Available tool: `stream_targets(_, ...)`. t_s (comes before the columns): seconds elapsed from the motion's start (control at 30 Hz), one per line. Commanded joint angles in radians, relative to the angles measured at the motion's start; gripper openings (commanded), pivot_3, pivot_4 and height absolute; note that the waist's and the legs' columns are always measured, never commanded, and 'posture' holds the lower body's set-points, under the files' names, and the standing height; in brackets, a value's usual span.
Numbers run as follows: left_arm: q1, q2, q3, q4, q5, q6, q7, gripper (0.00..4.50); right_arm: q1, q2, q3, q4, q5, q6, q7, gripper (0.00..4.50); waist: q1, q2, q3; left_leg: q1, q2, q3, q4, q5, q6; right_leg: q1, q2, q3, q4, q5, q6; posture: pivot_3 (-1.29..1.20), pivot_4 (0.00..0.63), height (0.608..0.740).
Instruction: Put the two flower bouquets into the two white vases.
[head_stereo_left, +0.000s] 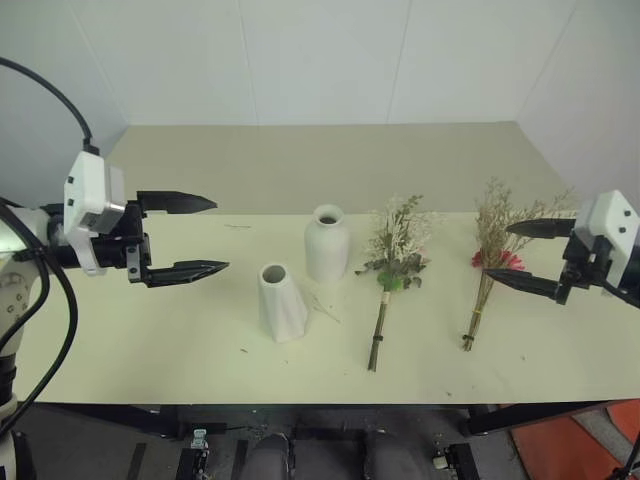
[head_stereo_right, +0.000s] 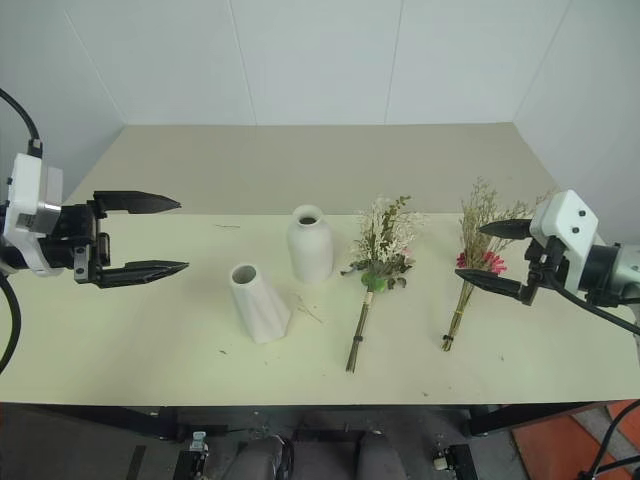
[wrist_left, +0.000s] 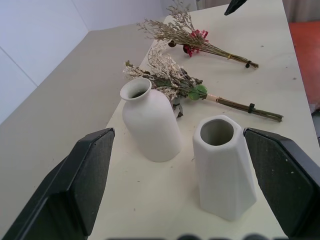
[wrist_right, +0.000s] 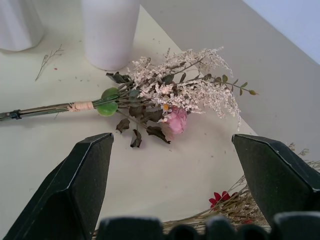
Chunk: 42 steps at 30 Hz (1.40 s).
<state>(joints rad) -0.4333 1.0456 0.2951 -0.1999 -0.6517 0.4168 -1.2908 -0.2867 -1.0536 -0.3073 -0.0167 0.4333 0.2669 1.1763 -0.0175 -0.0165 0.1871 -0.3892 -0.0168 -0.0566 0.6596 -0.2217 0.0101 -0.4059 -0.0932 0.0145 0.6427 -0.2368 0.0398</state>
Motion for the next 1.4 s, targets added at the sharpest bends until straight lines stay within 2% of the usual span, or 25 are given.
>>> stream_targets(0.03, -0.017, 0.008, 0.019, -0.006, -0.016, -0.004, -0.004, 4.50, 0.000, -0.026, -0.054, -0.020, 0.001, -0.021, -0.001, 4.48, 0.000, 0.000, 0.000, 0.000, 0.000, 0.000, 0.000, 0.000, 0.000, 0.000, 0.000, 0.000, 0.000, 0.000, 0.000, 0.00, 0.150, 0.740)
stream_targets(0.53, -0.050, 0.006, 0.000, 0.013, -0.024, -0.011, -0.045, 4.50, -0.014, -0.029, -0.035, -0.024, -0.030, -0.006, -0.018, 4.48, 0.001, -0.001, 0.000, 0.000, 0.000, 0.000, 0.000, 0.000, 0.000, 0.000, 0.000, 0.000, 0.000, 0.000, 0.000, 0.00, 0.150, 0.740)
stream_targets(0.63, -0.090, -0.005, -0.023, 0.036, -0.029, -0.005, -0.053, 4.50, -0.016, -0.050, -0.011, -0.056, -0.061, 0.118, -0.092, 4.48, 0.002, -0.001, 0.000, 0.000, 0.000, 0.000, 0.000, 0.000, 0.000, 0.000, 0.000, 0.000, 0.000, 0.000, 0.000, 0.00, 0.150, 0.740)
stream_targets(0.8, -0.178, -0.048, -0.046, 0.078, -0.073, 0.074, -0.018, 4.50, -0.062, -0.095, 0.040, -0.110, -0.011, 0.483, -0.175, 4.48, 0.002, -0.001, 0.001, 0.000, 0.000, 0.000, 0.000, 0.000, 0.000, 0.000, 0.000, 0.000, 0.000, 0.000, 0.000, 0.00, 0.150, 0.740)
stream_targets(0.9, -0.211, -0.057, -0.065, 0.093, -0.081, 0.095, -0.038, 4.50, -0.198, -0.114, 0.133, -0.071, 0.030, 0.831, -0.230, 4.48, -0.005, -0.001, 0.001, 0.000, 0.000, 0.000, 0.000, 0.000, 0.000, 0.000, 0.000, 0.000, 0.000, 0.001, -0.002, 0.00, 0.150, 0.740)
stream_targets(1.03, -0.252, -0.069, -0.095, 0.127, -0.059, 0.085, -0.056, 4.50, -0.413, -0.105, 0.319, 0.053, 0.006, 1.152, -0.283, 4.48, -0.007, -0.002, 0.001, -0.001, 0.000, 0.001, 0.000, 0.000, 0.000, -0.002, 0.000, 0.001, 0.000, 0.002, -0.004, 0.00, 0.150, 0.740)
stream_targets(1.2, -0.278, -0.082, -0.108, 0.149, -0.059, 0.080, -0.069, 4.50, -0.640, -0.023, 0.489, 0.291, -0.043, 1.318, -0.351, 4.48, -0.010, -0.002, 0.001, -0.005, -0.001, 0.002, 0.000, 0.000, 0.000, -0.006, 0.000, 0.002, 0.000, 0.005, -0.006, 0.00, 0.150, 0.740)
stream_targets(1.3, -0.291, -0.091, -0.120, 0.158, -0.052, 0.076, -0.077, 4.50, -0.732, 0.048, 0.572, 0.456, -0.082, 1.322, -0.380, 4.48, -0.012, -0.002, 0.001, -0.015, -0.001, 0.002, 0.002, 0.000, 0.000, -0.017, 0.000, 0.003, 0.002, 0.007, -0.007, 0.00, 0.150, 0.740)
stream_targets(1.4, -0.303, -0.097, -0.125, 0.163, -0.048, 0.072, -0.087, 4.50, -0.777, 0.102, 0.623, 0.566, -0.115, 1.278, -0.390, 4.48, -0.015, -0.002, 0.001, -0.017, -0.001, 0.002, 0.002, 0.000, 0.000, -0.020, 0.000, 0.003, 0.003, 0.007, -0.007, 0.00, 0.150, 0.740)
